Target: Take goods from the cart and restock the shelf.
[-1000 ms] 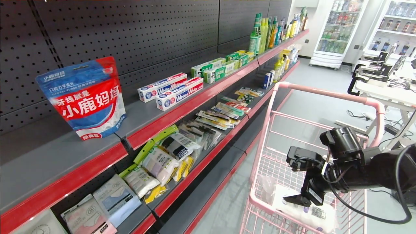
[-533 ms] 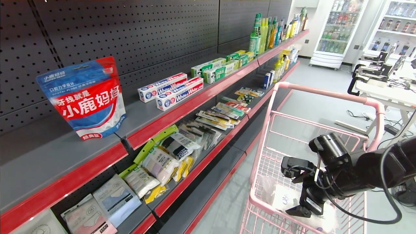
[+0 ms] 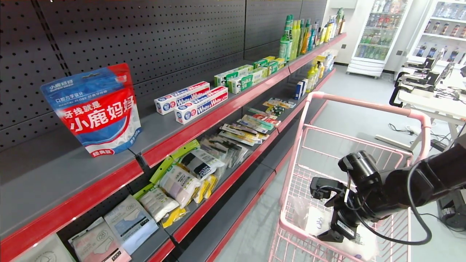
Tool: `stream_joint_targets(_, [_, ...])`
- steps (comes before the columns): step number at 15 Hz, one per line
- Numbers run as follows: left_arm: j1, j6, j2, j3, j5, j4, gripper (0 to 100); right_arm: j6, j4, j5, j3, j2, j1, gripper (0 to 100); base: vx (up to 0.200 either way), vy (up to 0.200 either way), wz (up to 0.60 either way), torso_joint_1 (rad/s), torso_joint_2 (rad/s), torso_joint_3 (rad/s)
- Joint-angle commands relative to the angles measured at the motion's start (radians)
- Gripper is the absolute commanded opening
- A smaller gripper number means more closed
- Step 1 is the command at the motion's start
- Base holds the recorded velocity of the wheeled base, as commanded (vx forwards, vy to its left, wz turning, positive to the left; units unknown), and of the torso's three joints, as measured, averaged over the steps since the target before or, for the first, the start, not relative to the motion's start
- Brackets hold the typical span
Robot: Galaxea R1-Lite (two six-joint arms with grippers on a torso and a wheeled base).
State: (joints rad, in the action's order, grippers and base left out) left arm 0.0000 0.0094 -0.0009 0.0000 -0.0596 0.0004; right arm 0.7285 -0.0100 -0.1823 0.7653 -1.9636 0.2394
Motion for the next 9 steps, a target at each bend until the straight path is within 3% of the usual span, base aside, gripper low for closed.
stream_joint_targets(1, [0.000, 0.000, 0.001, 0.000, 0.000, 0.001, 100, 0.002, 0.001, 0.007, 0.005, -0.031, -0.006, 100, 0.000, 0.000, 0.00, 0.000, 0.00, 0.000])
stream_joint_targets(9, [0.000, 0.000, 0.001, 0.000, -0.002, 0.000, 100, 0.100, 0.001, 0.037, 0.066, -0.118, -0.015, 100, 0.000, 0.000, 0.00, 0.000, 0.00, 0.000])
